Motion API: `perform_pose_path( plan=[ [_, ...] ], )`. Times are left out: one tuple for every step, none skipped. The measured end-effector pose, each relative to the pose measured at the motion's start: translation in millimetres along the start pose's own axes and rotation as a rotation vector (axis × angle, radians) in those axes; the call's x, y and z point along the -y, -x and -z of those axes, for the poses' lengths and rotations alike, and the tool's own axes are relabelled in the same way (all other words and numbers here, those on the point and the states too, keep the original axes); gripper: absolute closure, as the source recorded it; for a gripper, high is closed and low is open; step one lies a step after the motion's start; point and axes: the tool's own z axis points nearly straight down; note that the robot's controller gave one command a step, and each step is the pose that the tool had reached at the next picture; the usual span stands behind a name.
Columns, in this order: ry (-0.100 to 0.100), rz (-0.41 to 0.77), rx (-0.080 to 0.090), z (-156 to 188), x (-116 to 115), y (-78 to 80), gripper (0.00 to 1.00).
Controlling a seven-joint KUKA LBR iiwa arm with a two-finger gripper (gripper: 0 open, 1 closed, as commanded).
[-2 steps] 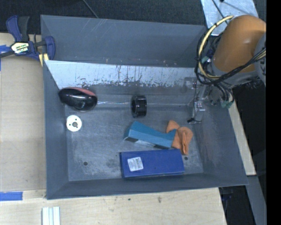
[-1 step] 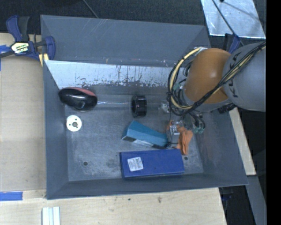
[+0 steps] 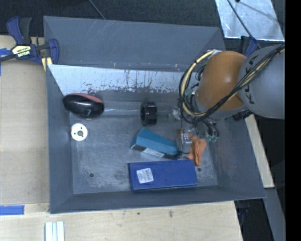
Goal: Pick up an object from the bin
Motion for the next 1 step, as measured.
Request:
perform_pose_path(
  plan=[
    [0.001,-0.074,-0.006,17.2,-13.3,-16.6,0.0]
  ],
)
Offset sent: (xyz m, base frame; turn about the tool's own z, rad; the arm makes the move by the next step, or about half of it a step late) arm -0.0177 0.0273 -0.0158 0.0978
